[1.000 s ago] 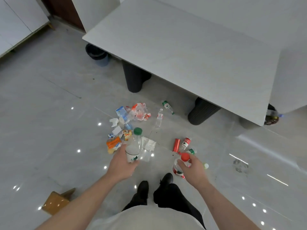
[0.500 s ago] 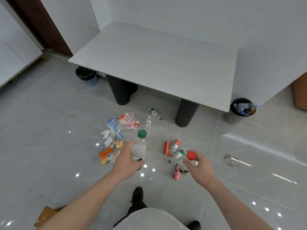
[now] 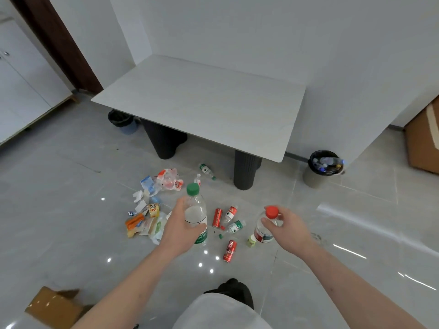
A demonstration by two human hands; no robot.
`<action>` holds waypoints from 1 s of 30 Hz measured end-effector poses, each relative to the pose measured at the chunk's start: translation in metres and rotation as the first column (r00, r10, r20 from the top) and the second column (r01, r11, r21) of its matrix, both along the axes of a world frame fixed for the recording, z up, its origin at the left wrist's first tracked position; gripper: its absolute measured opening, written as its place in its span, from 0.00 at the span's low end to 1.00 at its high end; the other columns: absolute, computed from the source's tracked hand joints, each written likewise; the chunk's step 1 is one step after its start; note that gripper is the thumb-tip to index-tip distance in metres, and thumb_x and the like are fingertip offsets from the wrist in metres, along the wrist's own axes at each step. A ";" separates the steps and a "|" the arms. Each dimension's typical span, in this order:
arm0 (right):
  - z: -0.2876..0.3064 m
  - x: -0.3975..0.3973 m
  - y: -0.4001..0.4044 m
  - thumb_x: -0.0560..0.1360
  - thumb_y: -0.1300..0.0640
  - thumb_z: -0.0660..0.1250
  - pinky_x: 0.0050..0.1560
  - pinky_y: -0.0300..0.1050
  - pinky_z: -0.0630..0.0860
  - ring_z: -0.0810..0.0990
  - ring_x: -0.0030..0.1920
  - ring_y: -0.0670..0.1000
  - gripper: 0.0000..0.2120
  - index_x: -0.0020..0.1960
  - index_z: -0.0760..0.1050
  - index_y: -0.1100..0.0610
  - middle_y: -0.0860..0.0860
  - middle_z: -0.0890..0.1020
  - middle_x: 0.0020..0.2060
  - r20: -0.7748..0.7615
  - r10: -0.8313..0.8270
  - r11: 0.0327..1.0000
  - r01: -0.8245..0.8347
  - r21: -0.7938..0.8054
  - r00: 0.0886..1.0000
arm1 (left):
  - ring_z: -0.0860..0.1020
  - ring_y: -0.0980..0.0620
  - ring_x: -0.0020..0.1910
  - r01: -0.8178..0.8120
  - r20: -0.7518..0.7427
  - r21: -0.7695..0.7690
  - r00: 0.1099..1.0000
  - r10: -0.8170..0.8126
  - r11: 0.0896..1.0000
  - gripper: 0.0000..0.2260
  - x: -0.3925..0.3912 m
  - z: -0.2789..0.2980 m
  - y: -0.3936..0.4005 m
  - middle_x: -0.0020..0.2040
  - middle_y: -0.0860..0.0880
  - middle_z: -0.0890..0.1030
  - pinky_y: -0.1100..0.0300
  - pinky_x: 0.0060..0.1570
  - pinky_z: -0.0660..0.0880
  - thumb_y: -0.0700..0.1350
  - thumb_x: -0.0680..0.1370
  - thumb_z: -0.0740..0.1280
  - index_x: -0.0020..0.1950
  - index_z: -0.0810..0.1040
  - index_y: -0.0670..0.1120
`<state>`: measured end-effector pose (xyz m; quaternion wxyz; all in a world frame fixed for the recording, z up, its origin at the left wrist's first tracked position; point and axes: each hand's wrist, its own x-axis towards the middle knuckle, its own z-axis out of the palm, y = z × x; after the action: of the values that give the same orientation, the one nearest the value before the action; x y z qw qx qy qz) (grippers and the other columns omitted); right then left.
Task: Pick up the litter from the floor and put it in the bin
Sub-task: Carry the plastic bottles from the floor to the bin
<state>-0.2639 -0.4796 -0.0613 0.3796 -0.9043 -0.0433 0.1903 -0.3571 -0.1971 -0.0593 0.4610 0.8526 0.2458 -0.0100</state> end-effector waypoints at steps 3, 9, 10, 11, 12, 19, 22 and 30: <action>0.006 0.027 -0.023 0.76 0.45 0.69 0.55 0.44 0.72 0.78 0.55 0.47 0.16 0.63 0.77 0.45 0.43 0.80 0.53 -0.010 0.017 1.000 -0.017 0.021 1.000 | 0.79 0.62 0.47 -0.026 -0.001 0.009 1.000 0.026 1.000 0.24 0.018 0.006 -0.023 0.49 0.57 0.80 0.70 0.37 0.72 0.45 0.70 0.78 0.59 0.71 0.56; 0.008 0.101 -0.085 0.76 0.46 0.71 0.55 0.43 0.72 0.78 0.55 0.46 0.14 0.61 0.78 0.44 0.42 0.80 0.53 -0.039 0.014 0.999 -0.012 0.044 0.999 | 0.81 0.56 0.48 -0.047 -0.036 -0.013 0.998 0.047 0.999 0.21 0.100 -0.004 -0.083 0.48 0.57 0.81 0.56 0.46 0.80 0.49 0.68 0.79 0.52 0.71 0.59; 0.007 0.116 -0.098 0.76 0.46 0.71 0.55 0.42 0.72 0.78 0.55 0.46 0.14 0.61 0.78 0.44 0.41 0.80 0.52 -0.036 0.013 0.999 -0.011 0.031 0.999 | 0.81 0.55 0.48 -0.045 -0.040 -0.013 0.998 0.044 0.999 0.21 0.118 -0.008 -0.094 0.48 0.57 0.81 0.52 0.47 0.81 0.50 0.67 0.78 0.52 0.70 0.60; 0.008 0.133 -0.110 0.76 0.47 0.71 0.54 0.42 0.71 0.78 0.54 0.45 0.13 0.60 0.78 0.44 0.41 0.80 0.52 -0.036 0.009 1.000 -0.008 0.022 0.999 | 0.81 0.55 0.47 -0.031 -0.045 0.005 0.998 0.031 1.000 0.22 0.136 -0.010 -0.108 0.48 0.57 0.81 0.50 0.48 0.81 0.50 0.66 0.78 0.52 0.70 0.60; 0.010 0.149 -0.122 0.76 0.47 0.71 0.53 0.41 0.70 0.77 0.53 0.44 0.12 0.59 0.78 0.44 0.41 0.80 0.52 -0.044 0.000 1.000 0.001 0.015 0.999 | 0.80 0.56 0.47 -0.017 -0.048 0.024 0.999 0.018 1.000 0.22 0.155 -0.011 -0.122 0.47 0.58 0.80 0.49 0.47 0.81 0.51 0.66 0.77 0.52 0.69 0.60; 0.015 0.254 -0.212 0.75 0.49 0.73 0.53 0.41 0.69 0.77 0.54 0.44 0.12 0.57 0.77 0.44 0.40 0.79 0.52 -0.025 -0.089 0.996 0.088 -0.014 0.996 | 0.80 0.57 0.51 0.113 -0.037 -0.094 0.992 -0.117 0.989 0.30 0.288 -0.014 -0.226 0.52 0.59 0.79 0.50 0.52 0.81 0.56 0.67 0.78 0.62 0.65 0.63; 0.012 0.292 -0.256 0.74 0.47 0.73 0.54 0.43 0.72 0.77 0.53 0.43 0.12 0.56 0.77 0.42 0.40 0.78 0.52 -0.005 -0.118 0.992 0.118 -0.032 0.993 | 0.79 0.57 0.52 0.136 -0.050 -0.076 0.989 -0.140 0.988 0.26 0.336 -0.013 -0.272 0.53 0.58 0.79 0.51 0.54 0.81 0.63 0.67 0.73 0.61 0.70 0.60; -0.012 0.400 -0.384 0.74 0.44 0.72 0.44 0.43 0.71 0.76 0.43 0.42 0.07 0.50 0.75 0.41 0.44 0.74 0.47 0.032 -0.135 0.986 0.138 -0.097 0.990 | 0.77 0.57 0.47 0.051 -0.049 0.044 0.998 -0.049 0.998 0.22 0.443 -0.021 -0.395 0.50 0.58 0.75 0.55 0.50 0.78 0.68 0.67 0.70 0.52 0.77 0.56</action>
<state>0.1361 -0.8634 -0.0738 0.3460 -0.9252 0.0233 0.1542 0.0856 -0.5923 -0.0802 0.4351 0.8684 0.2352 -0.0362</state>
